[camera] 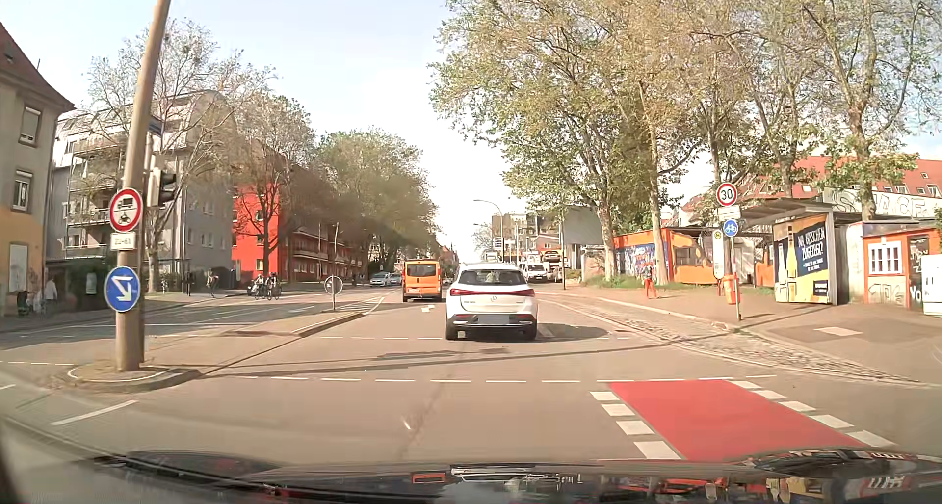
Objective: Follow the waypoints while adhering to traffic rules and regulations
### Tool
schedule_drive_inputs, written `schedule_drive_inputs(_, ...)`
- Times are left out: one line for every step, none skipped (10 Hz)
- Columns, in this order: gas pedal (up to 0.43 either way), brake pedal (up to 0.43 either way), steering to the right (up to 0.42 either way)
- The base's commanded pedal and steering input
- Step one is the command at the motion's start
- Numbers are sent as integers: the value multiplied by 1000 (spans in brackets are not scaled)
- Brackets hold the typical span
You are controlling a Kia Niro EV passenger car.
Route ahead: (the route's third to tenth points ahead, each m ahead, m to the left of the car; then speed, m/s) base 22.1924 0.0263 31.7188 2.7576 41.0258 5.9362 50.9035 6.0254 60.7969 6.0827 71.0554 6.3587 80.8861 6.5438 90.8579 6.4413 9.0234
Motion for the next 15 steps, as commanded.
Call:
schedule_drive_inputs(268, 0, -18)
schedule_drive_inputs(220, 0, -21)
schedule_drive_inputs(220, 0, -23)
schedule_drive_inputs(220, 0, -25)
schedule_drive_inputs(220, 0, -26)
schedule_drive_inputs(220, 0, -28)
schedule_drive_inputs(220, 0, -28)
schedule_drive_inputs(220, 0, -28)
schedule_drive_inputs(220, 0, -30)
schedule_drive_inputs(220, 0, -32)
schedule_drive_inputs(220, 0, -35)
schedule_drive_inputs(220, 0, -37)
schedule_drive_inputs(220, 0, -38)
schedule_drive_inputs(197, 0, -38)
schedule_drive_inputs(197, 0, -38)
